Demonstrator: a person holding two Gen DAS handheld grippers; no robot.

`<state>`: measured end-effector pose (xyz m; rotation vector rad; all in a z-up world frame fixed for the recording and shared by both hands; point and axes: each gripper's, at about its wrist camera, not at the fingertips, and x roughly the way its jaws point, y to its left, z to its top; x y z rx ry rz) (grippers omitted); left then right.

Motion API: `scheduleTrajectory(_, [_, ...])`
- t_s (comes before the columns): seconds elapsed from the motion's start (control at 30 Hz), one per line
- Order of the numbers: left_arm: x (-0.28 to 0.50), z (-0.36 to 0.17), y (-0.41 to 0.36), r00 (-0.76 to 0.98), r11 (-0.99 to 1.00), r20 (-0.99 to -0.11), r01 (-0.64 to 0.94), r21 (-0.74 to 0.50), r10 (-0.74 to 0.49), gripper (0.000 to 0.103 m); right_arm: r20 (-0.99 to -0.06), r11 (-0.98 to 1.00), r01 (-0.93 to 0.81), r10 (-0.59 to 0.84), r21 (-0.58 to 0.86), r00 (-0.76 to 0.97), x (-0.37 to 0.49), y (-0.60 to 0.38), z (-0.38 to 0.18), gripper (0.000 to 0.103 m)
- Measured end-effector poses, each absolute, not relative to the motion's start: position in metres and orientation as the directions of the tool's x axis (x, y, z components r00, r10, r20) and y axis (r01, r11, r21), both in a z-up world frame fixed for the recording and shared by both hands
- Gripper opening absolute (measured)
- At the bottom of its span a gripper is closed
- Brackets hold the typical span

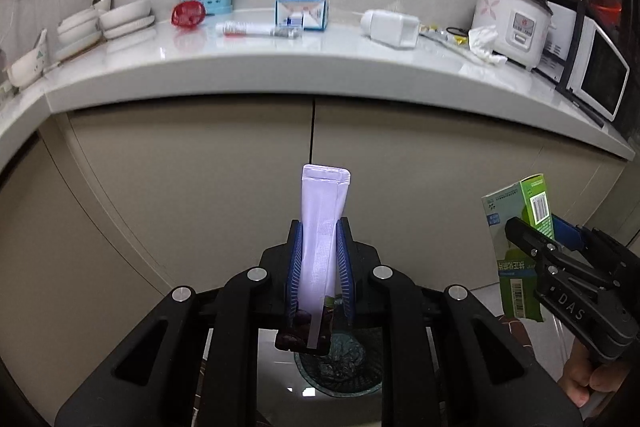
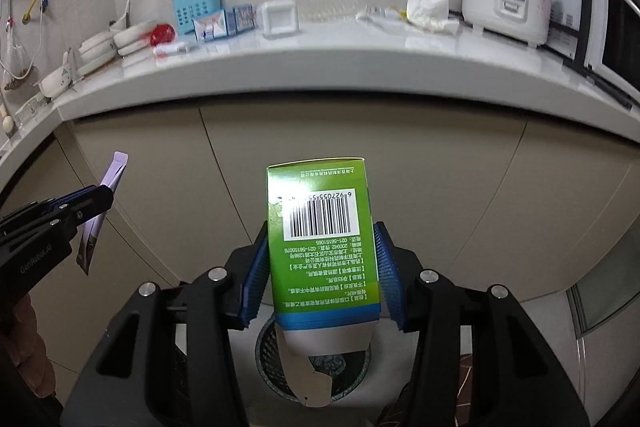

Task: Collect trash
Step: 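Carry the green box and purple packet down over the black wastebasket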

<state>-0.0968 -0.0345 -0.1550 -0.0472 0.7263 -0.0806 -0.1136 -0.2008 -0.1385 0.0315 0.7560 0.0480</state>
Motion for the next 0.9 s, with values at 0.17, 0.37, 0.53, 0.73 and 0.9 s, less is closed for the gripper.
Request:
scheduleTrajectory(0.17, [-0.089,-0.202,-0.042,0.712,0.994,-0.693,0.068,-0.086,-0.109,0.017,-0.727,0.999,-0.027,0.045,0.037,0.685,-0.111,-0.197,-0.186,0.047])
scheduleTrajectory(0.37, [-0.069,-0.266,-0.047,0.657,0.991,-0.742,0.068,-0.116,-0.132,0.017,-0.789,0.999,-0.008,0.046,0.052,0.613,-0.094,-0.198,-0.25,0.047])
scheduleTrajectory(0.53, [-0.052,-0.312,-0.049,0.629,0.988,-0.763,0.063,-0.138,-0.147,0.017,-0.834,0.999,0.012,0.034,0.049,0.55,-0.079,-0.199,-0.3,0.047])
scheduleTrajectory(0.73, [-0.038,-0.376,-0.057,0.572,0.986,-0.804,0.059,-0.156,-0.161,0.017,-0.882,0.999,0.009,0.024,0.033,0.47,-0.065,-0.193,-0.358,0.047])
scheduleTrajectory(0.9, [-0.032,-0.417,-0.067,0.513,0.986,-0.841,0.095,-0.141,-0.169,0.017,-0.917,0.999,0.003,0.04,0.045,0.396,-0.057,-0.191,-0.405,0.047])
